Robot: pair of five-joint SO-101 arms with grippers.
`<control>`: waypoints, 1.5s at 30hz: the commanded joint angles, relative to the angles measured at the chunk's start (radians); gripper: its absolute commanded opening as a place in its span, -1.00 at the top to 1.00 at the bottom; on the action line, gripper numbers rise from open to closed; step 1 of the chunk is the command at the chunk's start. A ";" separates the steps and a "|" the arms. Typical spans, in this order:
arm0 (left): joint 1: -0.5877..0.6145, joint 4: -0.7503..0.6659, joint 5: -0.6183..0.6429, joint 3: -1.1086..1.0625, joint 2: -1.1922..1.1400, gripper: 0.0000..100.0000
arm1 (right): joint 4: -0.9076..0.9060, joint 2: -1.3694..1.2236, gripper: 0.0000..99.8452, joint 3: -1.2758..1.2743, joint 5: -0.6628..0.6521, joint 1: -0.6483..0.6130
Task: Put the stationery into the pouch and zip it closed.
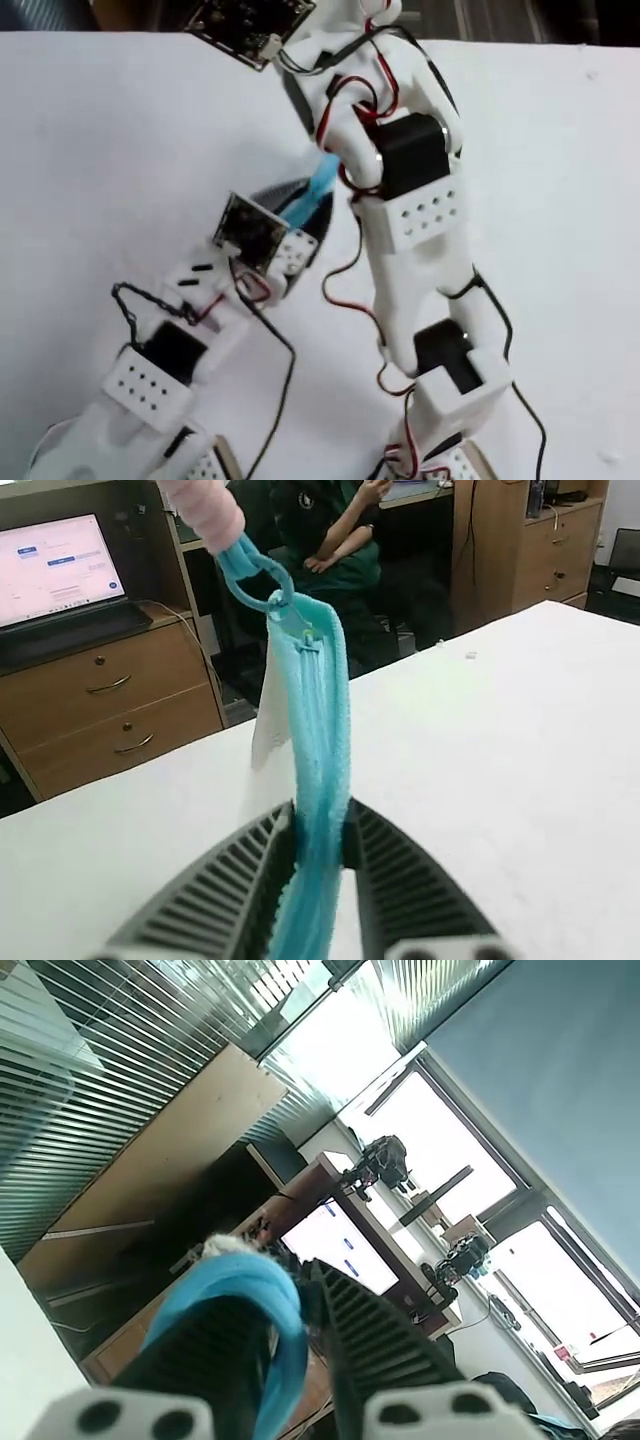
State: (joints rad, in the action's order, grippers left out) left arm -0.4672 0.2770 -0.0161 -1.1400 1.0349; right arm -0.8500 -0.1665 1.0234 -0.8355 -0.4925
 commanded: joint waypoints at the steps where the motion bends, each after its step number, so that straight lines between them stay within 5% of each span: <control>1: 0.001 -0.009 0.000 0.109 -0.001 0.96 | 0.004 0.038 0.97 0.008 0.002 -0.002; 7: 0.001 0.245 0.006 0.272 0.005 0.96 | 0.013 0.008 0.97 0.008 0.000 0.058; 14: 0.002 0.608 0.035 0.462 0.018 0.95 | 0.295 -0.174 0.97 0.018 0.000 0.268; 21: 0.102 0.746 0.051 0.468 0.294 0.95 | 0.524 -0.348 0.97 0.014 -0.068 0.367; 28: 0.005 1.026 0.014 0.477 0.598 0.95 | 0.756 -0.578 0.97 0.020 -0.230 0.437; 45: -0.030 1.341 -0.034 0.799 0.622 0.95 | 0.809 -0.822 0.97 0.178 -0.361 0.475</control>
State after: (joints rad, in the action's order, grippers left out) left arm -0.4887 1.5873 -0.0453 -0.3974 1.6548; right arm -0.0552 -1.0226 1.1676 -1.1868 -0.0261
